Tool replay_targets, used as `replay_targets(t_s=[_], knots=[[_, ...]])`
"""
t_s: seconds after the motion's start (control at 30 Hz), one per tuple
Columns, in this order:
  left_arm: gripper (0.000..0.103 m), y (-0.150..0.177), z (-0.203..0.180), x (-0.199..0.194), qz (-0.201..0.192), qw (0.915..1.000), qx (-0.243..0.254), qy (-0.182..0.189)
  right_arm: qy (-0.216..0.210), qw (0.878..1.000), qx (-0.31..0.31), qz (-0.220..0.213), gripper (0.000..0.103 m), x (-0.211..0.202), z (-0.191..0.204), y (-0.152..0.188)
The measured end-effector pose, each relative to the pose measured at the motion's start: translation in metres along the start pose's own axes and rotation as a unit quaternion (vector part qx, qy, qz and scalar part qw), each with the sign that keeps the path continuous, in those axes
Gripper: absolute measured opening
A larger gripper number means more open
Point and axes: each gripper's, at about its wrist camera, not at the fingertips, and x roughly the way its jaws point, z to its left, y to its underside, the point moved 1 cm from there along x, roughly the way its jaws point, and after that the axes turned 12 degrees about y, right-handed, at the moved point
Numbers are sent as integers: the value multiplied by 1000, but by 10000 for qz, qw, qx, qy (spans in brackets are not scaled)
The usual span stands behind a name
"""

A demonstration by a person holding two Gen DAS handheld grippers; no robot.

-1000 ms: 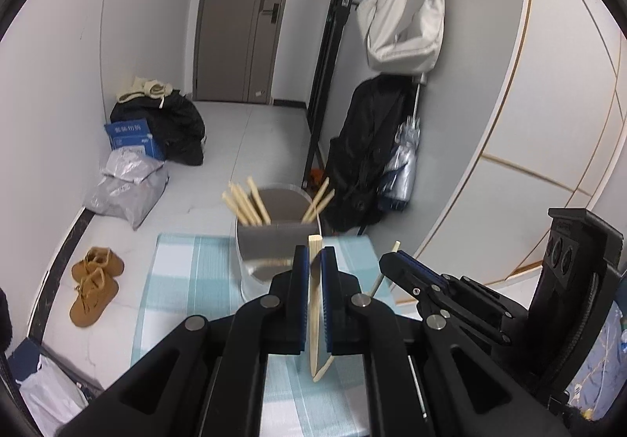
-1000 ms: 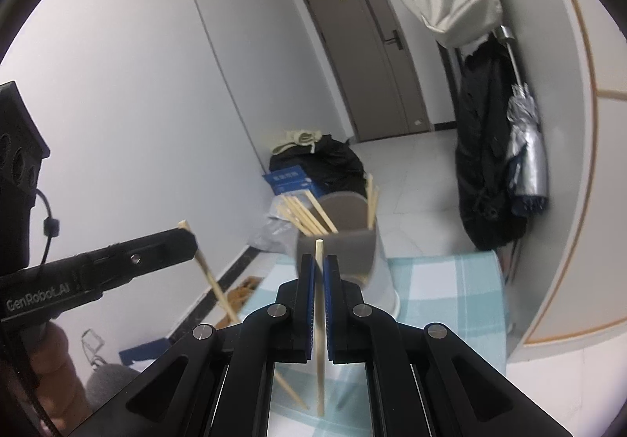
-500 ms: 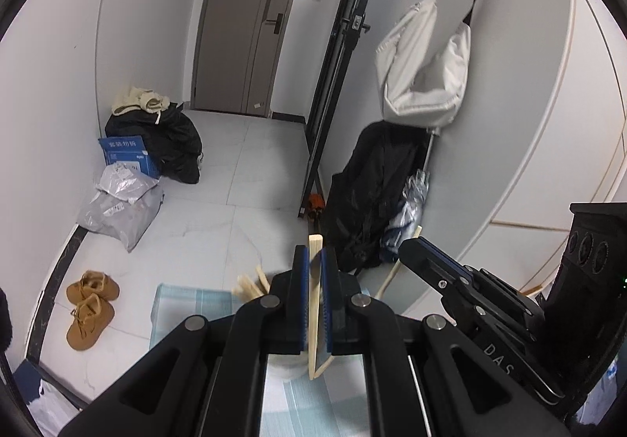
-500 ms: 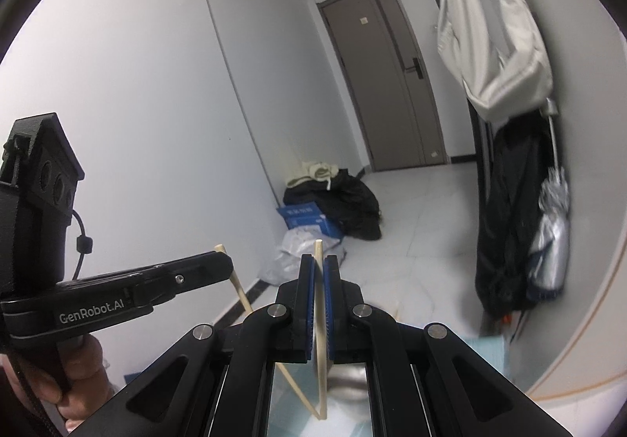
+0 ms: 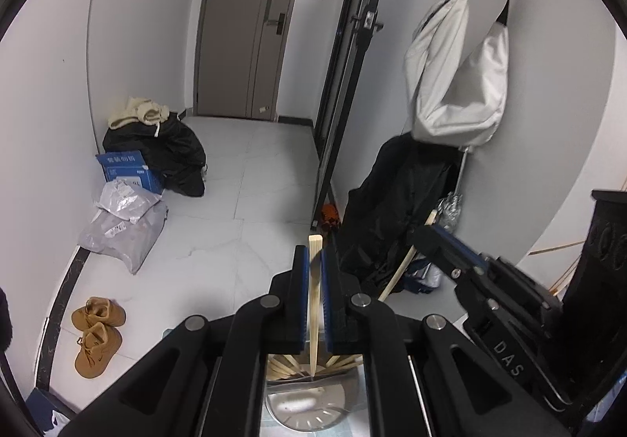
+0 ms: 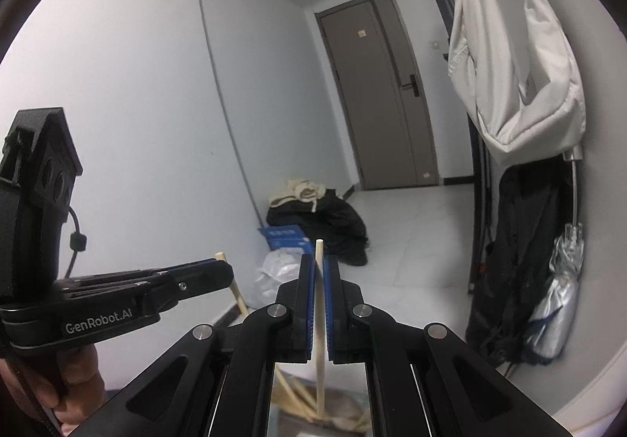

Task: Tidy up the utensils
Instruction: 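Lower both chopsticks into the holder and open both grippers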

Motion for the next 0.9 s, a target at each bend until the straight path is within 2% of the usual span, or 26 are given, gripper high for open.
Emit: replay_targets(t_s=[0.27, 0.6, 0.77, 0.9], knots=[[2, 16, 29, 26, 36, 9997, -257, 25, 91, 9997, -105, 214, 4, 30, -10, 26], [2, 28, 32, 34, 102, 9992, -289, 275, -23, 9988, -243, 428, 4, 42, -13, 53], [2, 38, 31, 39, 249, 9987, -245, 369, -49, 9979, -215, 604, 4, 45, -13, 71], [2, 50, 29, 46, 514, 9975, -226, 439, -101, 9963, -278, 807, 4, 45, -10, 88]])
